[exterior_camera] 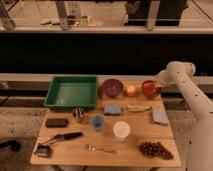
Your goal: Place pepper in red bowl
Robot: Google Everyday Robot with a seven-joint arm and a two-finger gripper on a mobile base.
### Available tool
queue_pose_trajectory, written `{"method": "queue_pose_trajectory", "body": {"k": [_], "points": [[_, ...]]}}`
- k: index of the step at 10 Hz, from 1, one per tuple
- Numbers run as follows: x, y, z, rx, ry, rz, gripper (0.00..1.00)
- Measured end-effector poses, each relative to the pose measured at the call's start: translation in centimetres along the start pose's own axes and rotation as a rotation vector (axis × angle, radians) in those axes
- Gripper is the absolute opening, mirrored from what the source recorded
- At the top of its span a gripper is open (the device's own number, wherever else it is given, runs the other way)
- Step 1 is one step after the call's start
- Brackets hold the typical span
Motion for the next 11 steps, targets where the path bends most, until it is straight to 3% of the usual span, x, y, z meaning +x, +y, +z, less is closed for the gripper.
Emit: {"method": "queue_pose_trajectory", "body": {"k": [4,11], "points": [[0.0,-0.1,0.1,0.013,0.004,0.000,0.05],[-1.5,-0.5,0.0,0.027,0.004,-0.028,0.75]]}}
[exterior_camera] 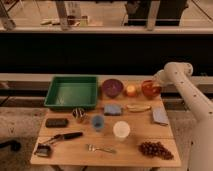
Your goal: Place pepper in red bowl
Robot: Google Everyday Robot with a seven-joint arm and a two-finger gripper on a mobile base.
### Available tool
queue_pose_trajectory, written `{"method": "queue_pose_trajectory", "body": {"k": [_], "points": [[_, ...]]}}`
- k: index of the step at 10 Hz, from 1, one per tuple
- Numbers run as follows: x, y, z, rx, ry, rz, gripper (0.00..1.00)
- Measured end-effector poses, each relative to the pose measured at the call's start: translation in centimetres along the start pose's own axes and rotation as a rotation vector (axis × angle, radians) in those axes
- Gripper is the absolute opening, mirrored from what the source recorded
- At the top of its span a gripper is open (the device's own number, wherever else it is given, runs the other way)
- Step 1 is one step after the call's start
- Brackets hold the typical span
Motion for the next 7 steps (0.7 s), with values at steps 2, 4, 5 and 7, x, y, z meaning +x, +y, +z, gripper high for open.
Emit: {"method": "queue_pose_trajectory", "body": {"k": [2,4,5,7], "points": [[0.07,-0.08,-0.03,0.004,0.006,0.004,0.80],[0.13,-0.12,0.00,0.005,0.012,0.009,0.80],[0.17,-0.12,0.03,0.005,0.015,0.011,0.80],[0.21,-0.12,0.03,0.005,0.017,0.015,0.80]]}}
